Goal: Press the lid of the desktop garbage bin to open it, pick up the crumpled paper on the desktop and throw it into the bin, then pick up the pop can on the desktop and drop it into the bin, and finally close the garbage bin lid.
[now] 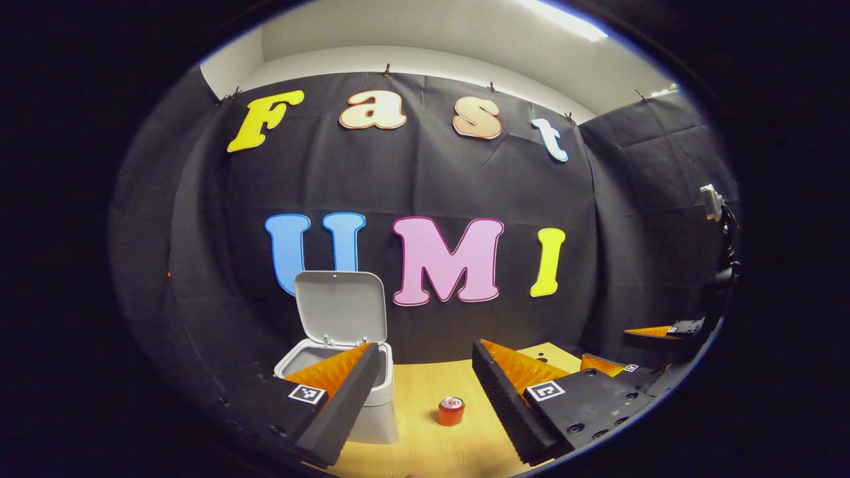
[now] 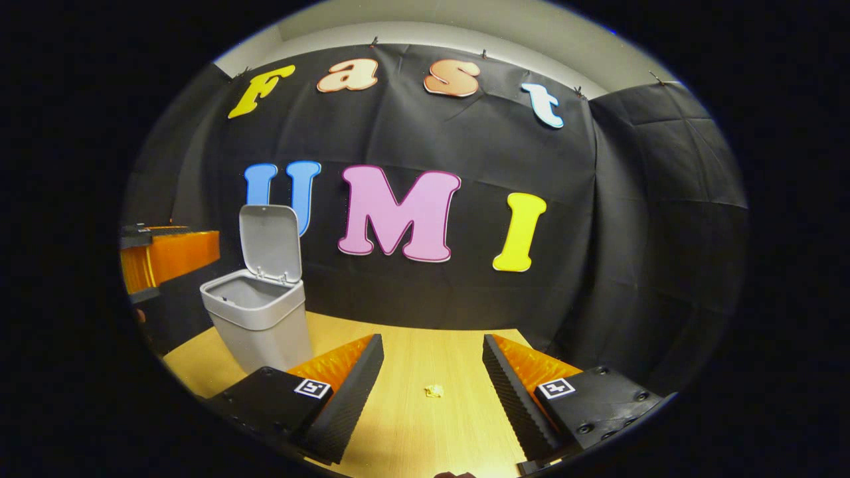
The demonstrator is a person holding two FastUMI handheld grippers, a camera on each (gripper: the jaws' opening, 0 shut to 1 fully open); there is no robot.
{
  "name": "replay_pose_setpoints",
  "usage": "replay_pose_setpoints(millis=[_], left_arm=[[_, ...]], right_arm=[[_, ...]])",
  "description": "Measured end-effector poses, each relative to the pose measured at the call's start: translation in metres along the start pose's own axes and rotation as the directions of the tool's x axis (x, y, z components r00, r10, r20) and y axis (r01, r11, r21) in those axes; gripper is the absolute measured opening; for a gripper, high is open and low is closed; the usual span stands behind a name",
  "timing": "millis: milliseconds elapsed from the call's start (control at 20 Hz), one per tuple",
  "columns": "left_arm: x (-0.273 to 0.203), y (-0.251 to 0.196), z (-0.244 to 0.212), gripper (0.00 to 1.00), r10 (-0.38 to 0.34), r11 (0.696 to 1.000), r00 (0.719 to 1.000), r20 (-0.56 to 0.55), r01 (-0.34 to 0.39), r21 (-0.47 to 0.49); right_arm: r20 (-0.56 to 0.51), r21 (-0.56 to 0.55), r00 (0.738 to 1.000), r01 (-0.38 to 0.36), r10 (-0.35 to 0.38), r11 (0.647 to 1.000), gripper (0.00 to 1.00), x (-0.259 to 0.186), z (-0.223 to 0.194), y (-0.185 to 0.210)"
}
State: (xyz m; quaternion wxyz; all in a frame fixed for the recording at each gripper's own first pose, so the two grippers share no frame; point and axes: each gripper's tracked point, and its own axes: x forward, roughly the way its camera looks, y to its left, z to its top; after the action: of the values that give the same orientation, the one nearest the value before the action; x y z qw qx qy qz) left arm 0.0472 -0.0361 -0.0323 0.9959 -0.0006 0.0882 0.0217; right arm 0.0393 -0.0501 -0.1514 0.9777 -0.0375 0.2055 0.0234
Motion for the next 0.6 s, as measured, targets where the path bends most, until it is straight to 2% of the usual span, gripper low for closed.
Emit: replay_pose_setpoints(millis=[150,300,400,600], left_arm=[[0.000,0.001,-0.013,0.94,0.006,1.000,0.999,-0.034,-0.007,-0.022],[0.003,0.001,-0.032,0.95,0.005,1.000,0.996,-0.091,-0.007,-0.023],[0.007,0.007,-0.038,0.95,0.027,1.000,0.994,-0.105,-0.028,-0.006],[0.017,0.012,-0.068,0.95,0.051,0.997,0.984,-0.173,-0.060,-0.051]], right_arm=[[-0.100,-0.057,0.994,-0.038,0.032,0.998,0.97,0.029,-0.028,-0.002],[-0.197,-0.032,0.977,-0.091,0.083,0.995,0.97,0.067,-0.049,0.002],[-0.278,0.016,0.952,-0.128,0.128,0.992,0.97,0.096,-0.077,0.006],[-0.452,0.059,0.872,-0.182,0.189,0.982,0.97,0.144,-0.137,0.008]])
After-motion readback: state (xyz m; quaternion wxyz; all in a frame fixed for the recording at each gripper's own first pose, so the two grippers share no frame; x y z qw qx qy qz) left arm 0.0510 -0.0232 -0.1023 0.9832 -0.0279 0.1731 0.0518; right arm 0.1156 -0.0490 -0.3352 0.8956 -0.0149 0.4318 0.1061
